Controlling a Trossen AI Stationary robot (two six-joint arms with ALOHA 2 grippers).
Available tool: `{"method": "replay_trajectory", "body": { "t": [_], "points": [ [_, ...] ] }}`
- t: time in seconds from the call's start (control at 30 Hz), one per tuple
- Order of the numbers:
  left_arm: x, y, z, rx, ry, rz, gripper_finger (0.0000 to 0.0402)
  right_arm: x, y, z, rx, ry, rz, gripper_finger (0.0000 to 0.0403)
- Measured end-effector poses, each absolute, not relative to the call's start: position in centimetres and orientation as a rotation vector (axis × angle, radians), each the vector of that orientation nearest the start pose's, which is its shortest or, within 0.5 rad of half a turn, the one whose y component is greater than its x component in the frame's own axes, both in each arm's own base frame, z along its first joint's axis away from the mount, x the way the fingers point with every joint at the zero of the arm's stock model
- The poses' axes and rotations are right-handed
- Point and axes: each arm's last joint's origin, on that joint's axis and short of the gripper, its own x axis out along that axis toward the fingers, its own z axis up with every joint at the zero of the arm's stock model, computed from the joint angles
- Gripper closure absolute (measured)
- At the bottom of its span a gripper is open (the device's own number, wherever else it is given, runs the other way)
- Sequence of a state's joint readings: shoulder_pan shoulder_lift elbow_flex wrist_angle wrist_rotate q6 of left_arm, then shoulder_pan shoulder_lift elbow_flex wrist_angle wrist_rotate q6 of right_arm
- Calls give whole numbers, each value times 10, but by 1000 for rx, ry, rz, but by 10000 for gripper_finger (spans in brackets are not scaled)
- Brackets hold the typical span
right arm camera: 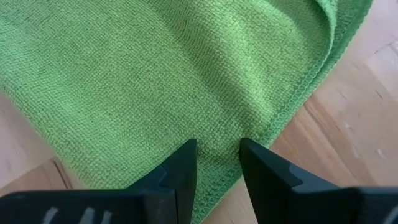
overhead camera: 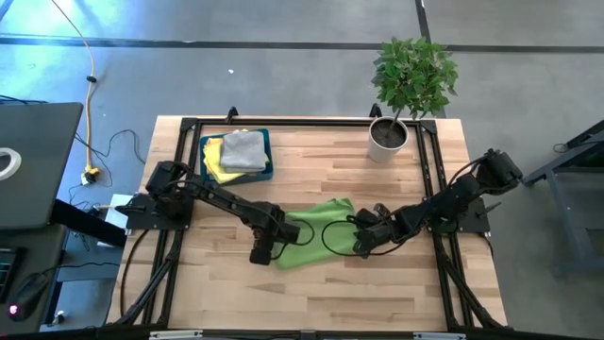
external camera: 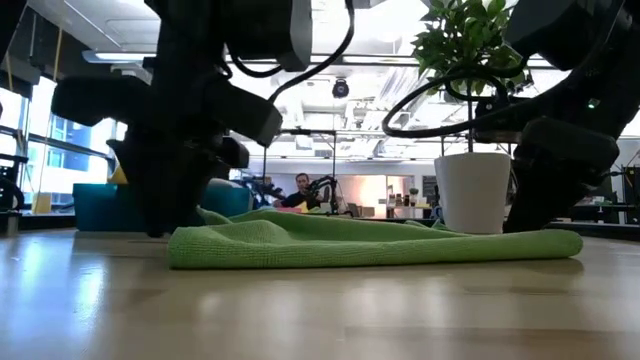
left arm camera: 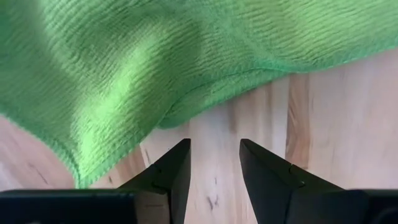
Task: Fold microfiber towels
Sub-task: Fold the green microfiber cloth
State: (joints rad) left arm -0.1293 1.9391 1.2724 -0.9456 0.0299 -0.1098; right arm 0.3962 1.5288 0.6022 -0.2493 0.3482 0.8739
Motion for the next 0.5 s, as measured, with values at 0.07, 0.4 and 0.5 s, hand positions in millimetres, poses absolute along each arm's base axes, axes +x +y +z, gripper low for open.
{"method": "replay_trajectory", "body": {
  "t": [0.07,0.4,0.5],
  "points": [
    [337,-46,152,-5,1606,-28,273,226,84,120,360,999,-423,286],
    [356,-52,165,180,1356,77,273,229,85,121,386,964,-415,286],
    [357,-43,154,174,1400,104,273,230,85,121,390,957,-412,286]
  ]
}}
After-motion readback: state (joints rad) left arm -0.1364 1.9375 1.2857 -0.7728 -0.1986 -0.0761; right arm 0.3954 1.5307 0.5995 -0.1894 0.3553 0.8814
